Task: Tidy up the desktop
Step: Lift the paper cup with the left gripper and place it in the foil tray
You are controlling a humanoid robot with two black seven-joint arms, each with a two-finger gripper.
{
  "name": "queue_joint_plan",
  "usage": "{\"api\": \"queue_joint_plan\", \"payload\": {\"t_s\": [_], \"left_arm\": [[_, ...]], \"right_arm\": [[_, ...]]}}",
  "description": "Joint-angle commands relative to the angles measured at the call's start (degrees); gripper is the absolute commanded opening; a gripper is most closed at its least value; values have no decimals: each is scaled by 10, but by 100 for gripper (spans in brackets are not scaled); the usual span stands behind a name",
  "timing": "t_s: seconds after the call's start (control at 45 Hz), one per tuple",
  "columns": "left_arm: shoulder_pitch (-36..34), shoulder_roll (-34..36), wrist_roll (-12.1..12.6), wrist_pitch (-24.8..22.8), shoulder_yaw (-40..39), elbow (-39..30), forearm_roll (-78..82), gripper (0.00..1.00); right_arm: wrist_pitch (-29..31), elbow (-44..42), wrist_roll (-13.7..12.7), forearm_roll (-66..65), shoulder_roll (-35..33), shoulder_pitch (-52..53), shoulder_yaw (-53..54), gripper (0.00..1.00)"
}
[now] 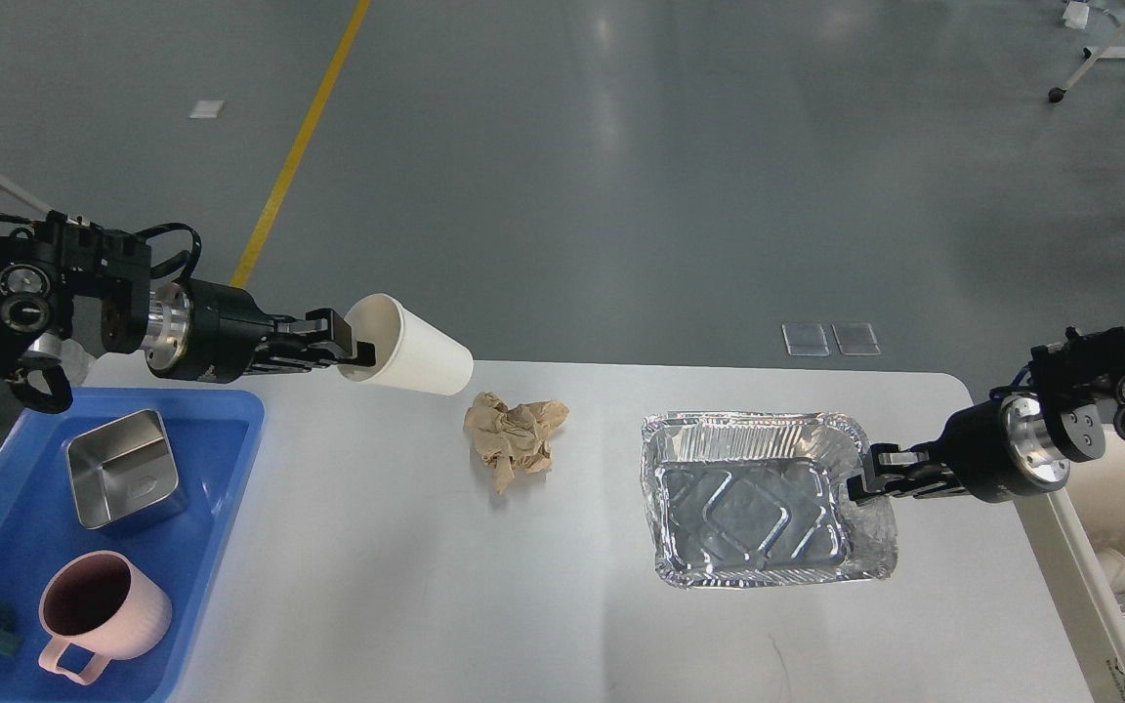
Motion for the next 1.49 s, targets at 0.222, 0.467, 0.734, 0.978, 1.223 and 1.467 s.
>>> {"api": "queue_joint_plan", "payload": {"t_s": [0.222,0.467,0.734,0.978,1.223,1.467], "left_arm": [[-148,-31,1,0,48,-3,-26,1],[-269,-145,1,0,170,11,-27,2],[-342,-294,1,0,262,48,-25,2],[-349,-320,3,0,308,50,-14,3],[-347,-339,8,0,337,67,0,3],[-342,-407,9,0,341,122,29,3]], "right_arm": [[0,0,0,-3,10,0,-1,0],[0,0,1,-4,15,-2,-1,0],[0,0,1,-4,16,-3,-1,0],[1,0,1,-4,15,-2,-2,0],[1,1,2,-3,16,1,1,0],[4,2,3,-2,17,8,2,0]]}}
